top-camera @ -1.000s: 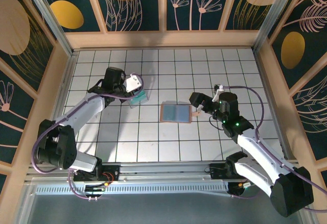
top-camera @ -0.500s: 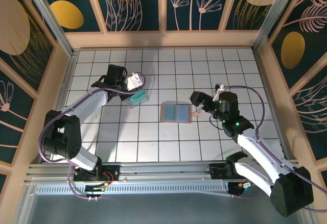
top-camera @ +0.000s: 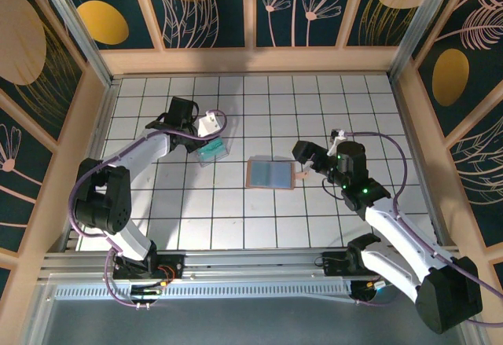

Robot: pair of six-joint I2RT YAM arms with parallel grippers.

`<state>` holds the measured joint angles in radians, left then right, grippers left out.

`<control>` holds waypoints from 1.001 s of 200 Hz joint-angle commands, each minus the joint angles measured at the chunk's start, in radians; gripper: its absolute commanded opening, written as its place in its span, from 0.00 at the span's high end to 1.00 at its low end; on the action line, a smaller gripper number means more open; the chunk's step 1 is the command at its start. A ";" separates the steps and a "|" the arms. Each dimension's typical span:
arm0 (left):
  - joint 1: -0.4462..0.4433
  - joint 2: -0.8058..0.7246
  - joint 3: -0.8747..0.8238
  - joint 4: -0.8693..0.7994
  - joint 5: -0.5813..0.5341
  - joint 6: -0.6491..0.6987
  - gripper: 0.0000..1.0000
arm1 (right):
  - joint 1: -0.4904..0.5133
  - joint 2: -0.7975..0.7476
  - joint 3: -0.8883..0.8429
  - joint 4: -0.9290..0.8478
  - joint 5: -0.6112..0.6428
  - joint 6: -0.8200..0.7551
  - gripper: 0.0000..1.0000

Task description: Take the credit cards out of the card holder

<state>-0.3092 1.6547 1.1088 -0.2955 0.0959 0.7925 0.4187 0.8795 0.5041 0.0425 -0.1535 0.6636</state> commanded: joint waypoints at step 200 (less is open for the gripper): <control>0.008 -0.049 0.092 -0.058 0.043 -0.147 0.68 | 0.003 -0.004 -0.010 0.029 -0.016 0.034 0.05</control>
<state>-0.3073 1.6615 1.1530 -0.3241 0.1043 0.7284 0.4187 0.8665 0.5034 0.0467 -0.1581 0.6872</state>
